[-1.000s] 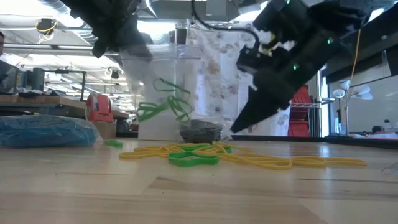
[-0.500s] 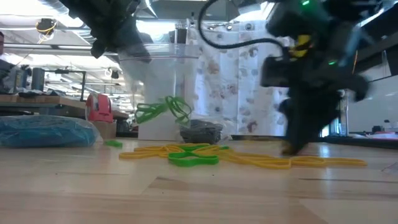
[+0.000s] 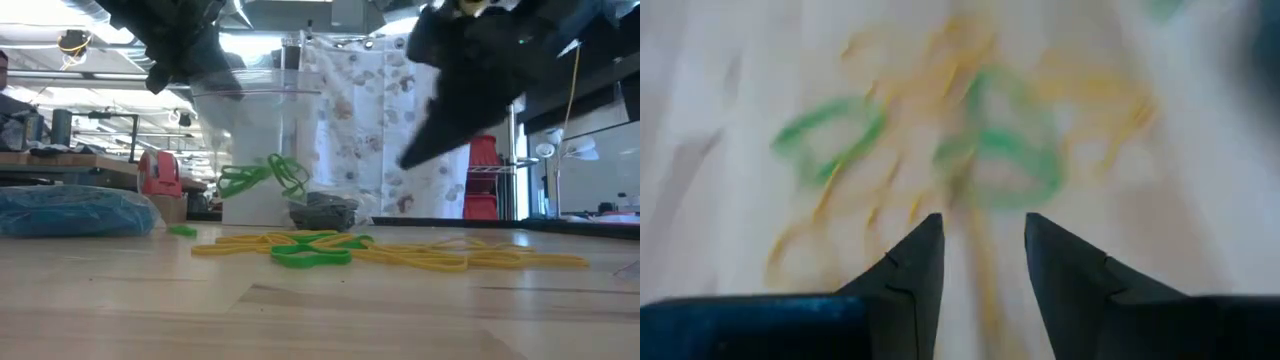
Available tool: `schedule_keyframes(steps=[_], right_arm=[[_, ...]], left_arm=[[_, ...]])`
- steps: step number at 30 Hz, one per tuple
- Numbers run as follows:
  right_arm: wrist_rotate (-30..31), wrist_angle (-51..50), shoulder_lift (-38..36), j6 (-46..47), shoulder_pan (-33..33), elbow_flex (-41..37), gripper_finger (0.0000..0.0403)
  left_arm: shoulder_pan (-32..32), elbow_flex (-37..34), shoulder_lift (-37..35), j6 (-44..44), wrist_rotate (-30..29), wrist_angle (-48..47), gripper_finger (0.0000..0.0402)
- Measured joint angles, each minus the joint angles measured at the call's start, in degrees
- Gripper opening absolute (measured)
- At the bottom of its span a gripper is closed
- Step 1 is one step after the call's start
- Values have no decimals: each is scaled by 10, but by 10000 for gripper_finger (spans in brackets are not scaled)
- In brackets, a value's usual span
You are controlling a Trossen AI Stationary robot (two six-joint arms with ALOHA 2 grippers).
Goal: Sort rubber bands
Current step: Put the green rubber band into the transparent zip bag
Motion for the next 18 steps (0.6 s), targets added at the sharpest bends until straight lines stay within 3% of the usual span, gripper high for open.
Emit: schedule_keyframes(steps=[3, 12, 18], right_arm=[[52, 55, 33, 0, -14, 0, 133], [25, 116, 154, 66, -46, 4, 133], [42, 122, 182, 77, -44, 23, 125]], left_arm=[[0, 0, 0, -4, 0, 0, 0], [0, 0, 0, -4, 0, -1, 0], [0, 0, 0, -3, 0, -1, 0]])
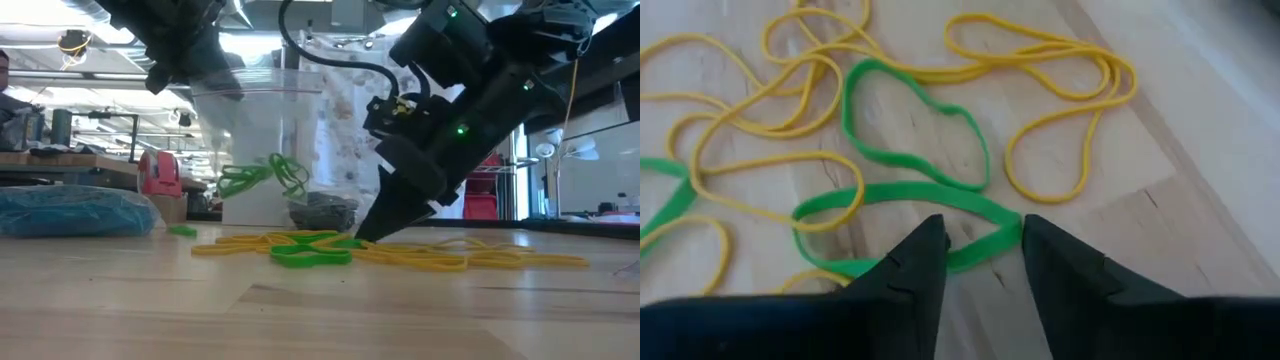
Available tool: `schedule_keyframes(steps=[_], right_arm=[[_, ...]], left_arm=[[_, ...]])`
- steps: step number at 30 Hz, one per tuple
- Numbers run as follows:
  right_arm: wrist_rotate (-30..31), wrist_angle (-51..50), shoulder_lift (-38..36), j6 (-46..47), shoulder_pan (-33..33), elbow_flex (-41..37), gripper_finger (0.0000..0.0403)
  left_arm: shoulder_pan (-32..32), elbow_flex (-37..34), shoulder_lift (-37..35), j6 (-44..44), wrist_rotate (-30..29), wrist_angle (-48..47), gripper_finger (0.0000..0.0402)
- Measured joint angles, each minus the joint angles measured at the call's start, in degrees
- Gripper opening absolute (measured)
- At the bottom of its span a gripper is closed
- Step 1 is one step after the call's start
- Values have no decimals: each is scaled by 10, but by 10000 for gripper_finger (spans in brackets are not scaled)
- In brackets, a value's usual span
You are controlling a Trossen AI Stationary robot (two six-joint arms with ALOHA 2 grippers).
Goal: Sort rubber bands
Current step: Put the green rubber band into the transparent zip bag
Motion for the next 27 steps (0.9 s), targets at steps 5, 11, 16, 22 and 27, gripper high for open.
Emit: schedule_keyframes(steps=[5, 11, 16, 22, 27], right_arm=[[8, -5, 1, -5, 0, 2, 50], [16, -14, -11, -28, 0, 5, 12], [31, -53, -57, -79, 11, 33, 4], [56, -88, -114, -164, 43, 83, 2], [59, -48, -126, -264, 67, 143, 2]], left_arm=[[0, 0, 0, -1, 0, 0, 0], [0, 0, 0, -4, 0, 0, 0], [-3, 0, 0, -5, 0, -1, 0], [-9, 0, 0, -8, 0, -2, 0], [-13, 0, 7, -22, 0, 5, 0]])
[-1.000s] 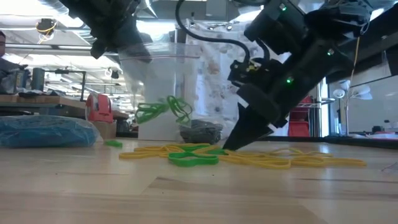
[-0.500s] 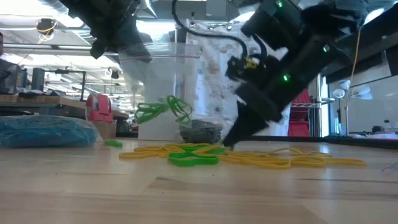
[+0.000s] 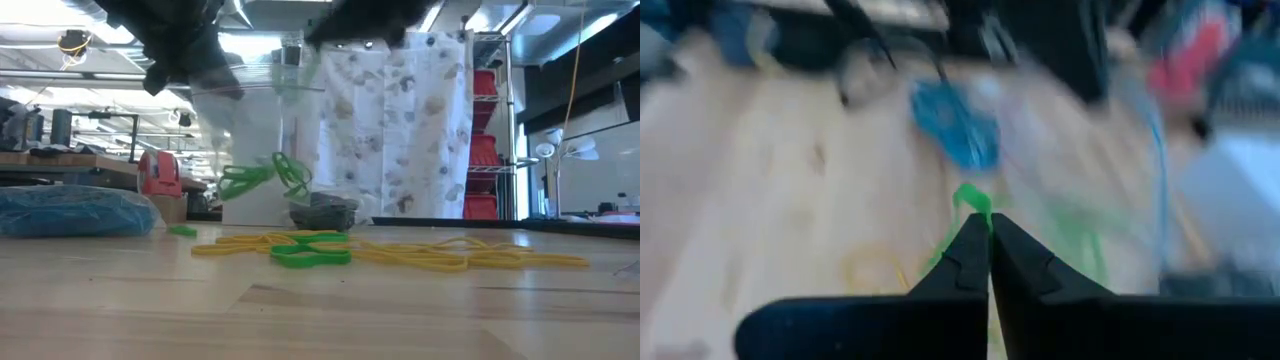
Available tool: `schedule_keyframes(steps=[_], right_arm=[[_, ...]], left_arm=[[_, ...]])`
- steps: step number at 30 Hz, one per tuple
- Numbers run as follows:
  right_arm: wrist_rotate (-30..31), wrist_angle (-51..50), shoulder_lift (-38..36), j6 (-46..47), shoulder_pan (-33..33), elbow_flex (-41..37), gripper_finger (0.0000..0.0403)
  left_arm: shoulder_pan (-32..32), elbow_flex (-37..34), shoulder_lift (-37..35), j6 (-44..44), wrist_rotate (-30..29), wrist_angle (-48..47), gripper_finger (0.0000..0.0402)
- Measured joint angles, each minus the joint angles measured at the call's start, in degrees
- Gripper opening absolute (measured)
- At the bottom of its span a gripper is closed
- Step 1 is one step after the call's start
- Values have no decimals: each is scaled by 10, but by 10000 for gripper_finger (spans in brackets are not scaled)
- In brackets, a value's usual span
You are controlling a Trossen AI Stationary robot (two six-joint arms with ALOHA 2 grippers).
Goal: Sort rubber bands
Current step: Put the green rubber band into the transparent zip bag
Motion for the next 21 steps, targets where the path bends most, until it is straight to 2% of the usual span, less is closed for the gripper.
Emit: schedule_keyframes(steps=[7, 10, 17, 21], right_arm=[[6, 70, 1, -84, -15, 36, 3], [5, 89, 0, -89, -34, 40, 3], [-7, 55, 0, -85, -74, 39, 4], [-24, 44, 0, -86, -75, 39, 35]], left_arm=[[-6, 0, 15, -25, 0, 0, 0], [-7, 0, 19, -29, 0, 1, 0], [-6, 0, 20, -44, 0, 0, 0], [-4, 0, 20, -44, 0, 0, 0]])
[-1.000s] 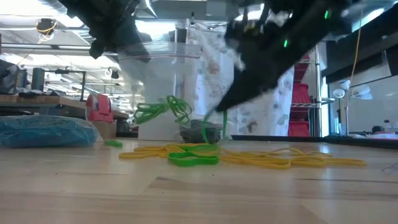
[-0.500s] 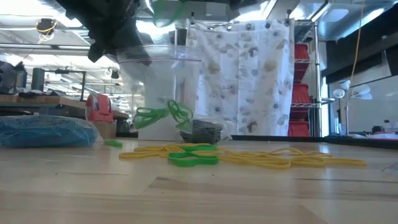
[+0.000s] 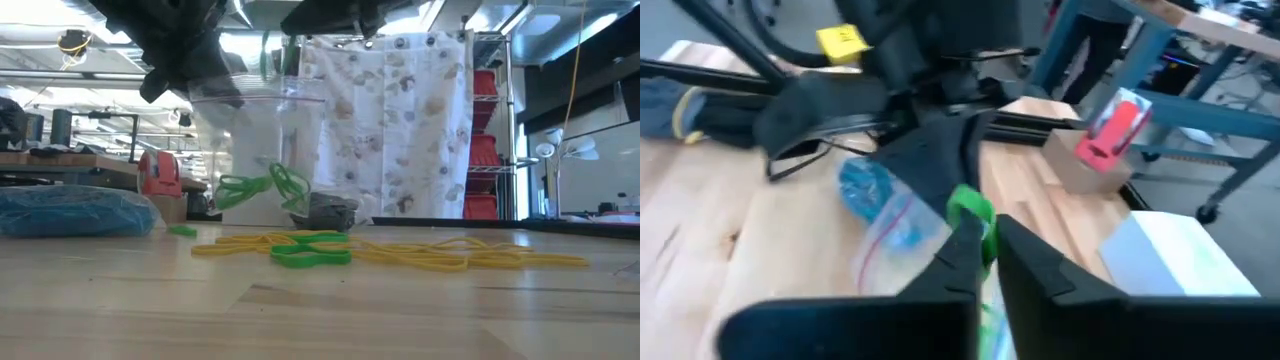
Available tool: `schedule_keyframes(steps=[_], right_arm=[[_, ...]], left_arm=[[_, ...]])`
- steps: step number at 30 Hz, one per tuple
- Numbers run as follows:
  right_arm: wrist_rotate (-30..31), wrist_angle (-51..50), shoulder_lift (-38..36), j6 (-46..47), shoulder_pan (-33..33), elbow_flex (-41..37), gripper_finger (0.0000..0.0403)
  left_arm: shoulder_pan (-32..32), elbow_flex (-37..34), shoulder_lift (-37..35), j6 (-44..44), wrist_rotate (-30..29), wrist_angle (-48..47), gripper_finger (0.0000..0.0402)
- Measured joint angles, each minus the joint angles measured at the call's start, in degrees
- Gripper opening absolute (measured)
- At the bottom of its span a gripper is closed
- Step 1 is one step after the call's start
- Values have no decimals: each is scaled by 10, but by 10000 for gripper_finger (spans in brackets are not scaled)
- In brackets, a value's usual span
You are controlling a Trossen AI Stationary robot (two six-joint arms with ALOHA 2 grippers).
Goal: Sort rubber bands
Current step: Put the green rubber band into the transparent zip bag
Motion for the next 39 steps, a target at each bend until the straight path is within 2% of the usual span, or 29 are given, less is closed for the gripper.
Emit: schedule_keyframes(steps=[6, 9, 12, 17, 19, 24, 29, 34, 39], right_arm=[[-7, -7, -2, -13, 9, 0, 124], [-2, -42, -13, -14, 20, 0, 153], [-1, -109, -24, 12, 31, 0, 165], [-9, -250, -21, 117, 39, 0, 167], [-13, -263, -11, 146, 38, -13, 167], [-24, -204, 30, 163, 34, -73, 168], [-60, -137, 77, 153, 21, -109, 168], [-88, -99, 118, 149, -6, -114, 168], [-141, -72, 140, 148, -36, -113, 168]], left_arm=[[2, 0, 0, 0, 0, 0, 0], [2, 0, 0, 0, 0, -1, 0], [-1, 0, 0, 0, 0, -3, 0], [-2, 0, 0, 0, 0, -5, 0], [-2, 0, 0, 0, 0, -5, 0], [-2, 0, 0, 3, 0, -5, 0], [-2, 0, 0, 4, 0, -5, 0], [-2, 0, 0, 15, 0, -4, 0], [-2, 0, 0, 16, 0, -4, 0]])
